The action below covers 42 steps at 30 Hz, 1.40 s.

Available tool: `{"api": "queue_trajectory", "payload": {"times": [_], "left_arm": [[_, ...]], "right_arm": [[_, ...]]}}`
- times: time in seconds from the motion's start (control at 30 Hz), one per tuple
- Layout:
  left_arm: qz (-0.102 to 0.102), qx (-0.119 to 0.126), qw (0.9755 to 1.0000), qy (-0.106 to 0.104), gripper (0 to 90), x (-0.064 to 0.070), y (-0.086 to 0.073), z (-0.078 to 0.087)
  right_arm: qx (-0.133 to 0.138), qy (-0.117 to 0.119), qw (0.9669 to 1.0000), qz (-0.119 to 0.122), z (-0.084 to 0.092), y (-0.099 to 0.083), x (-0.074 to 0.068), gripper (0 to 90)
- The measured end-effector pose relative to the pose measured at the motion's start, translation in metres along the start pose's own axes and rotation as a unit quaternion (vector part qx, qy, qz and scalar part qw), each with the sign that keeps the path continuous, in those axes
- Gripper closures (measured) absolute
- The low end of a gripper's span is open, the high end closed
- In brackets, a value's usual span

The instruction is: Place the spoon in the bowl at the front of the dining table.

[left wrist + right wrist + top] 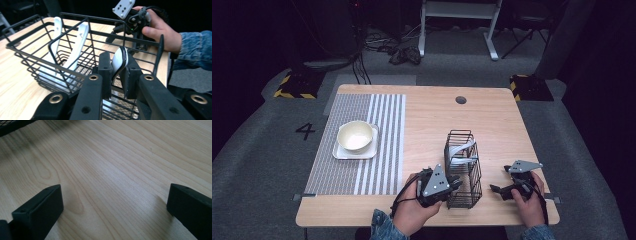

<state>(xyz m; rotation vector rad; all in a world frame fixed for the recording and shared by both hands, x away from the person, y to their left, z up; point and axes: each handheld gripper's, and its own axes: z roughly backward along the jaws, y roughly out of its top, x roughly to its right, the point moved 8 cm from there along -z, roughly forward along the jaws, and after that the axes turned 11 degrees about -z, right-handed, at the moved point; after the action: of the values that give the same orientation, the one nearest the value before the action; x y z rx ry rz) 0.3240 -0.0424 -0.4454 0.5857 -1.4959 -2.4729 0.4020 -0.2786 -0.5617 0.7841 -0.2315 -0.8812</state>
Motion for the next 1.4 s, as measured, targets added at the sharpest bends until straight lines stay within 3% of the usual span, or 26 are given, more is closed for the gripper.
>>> {"api": "queue_trajectory", "payload": {"times": [0.2, 0.37, 0.57, 0.93, 1.17, 1.4], "left_arm": [[0.013, -0.003, 0.9999, 0.004, 81.2, -0.005, 0.000, -0.001], [0.005, -0.011, 0.9998, 0.014, 83.5, -0.012, 0.002, -0.003], [0.001, -0.019, 0.9998, 0.010, 84.4, -0.013, 0.007, -0.007], [0.003, 0.003, 1.0000, 0.000, 84.6, -0.020, 0.034, -0.005], [0.018, 0.012, 0.9998, -0.003, 84.5, -0.025, 0.040, 0.001], [0.019, 0.019, 0.9996, -0.007, 84.5, -0.026, 0.048, 0.005]], "right_arm": [[0.000, 0.000, 1.0000, 0.000, 0.000, 0.000, 0.000, 0.7], [0.000, 0.000, 1.0000, 0.000, 0.000, 0.000, 0.000, 0.7], [0.000, 0.000, 1.0000, 0.001, 0.000, 0.000, 0.000, 0.7], [0.001, 0.001, 1.0000, 0.002, 0.000, 0.000, 0.000, 0.7], [0.001, 0.001, 1.0000, 0.002, 0.000, 0.000, 0.000, 0.7], [0.001, 0.001, 1.0000, 0.002, 0.000, 0.000, 0.000, 0.7]]}}
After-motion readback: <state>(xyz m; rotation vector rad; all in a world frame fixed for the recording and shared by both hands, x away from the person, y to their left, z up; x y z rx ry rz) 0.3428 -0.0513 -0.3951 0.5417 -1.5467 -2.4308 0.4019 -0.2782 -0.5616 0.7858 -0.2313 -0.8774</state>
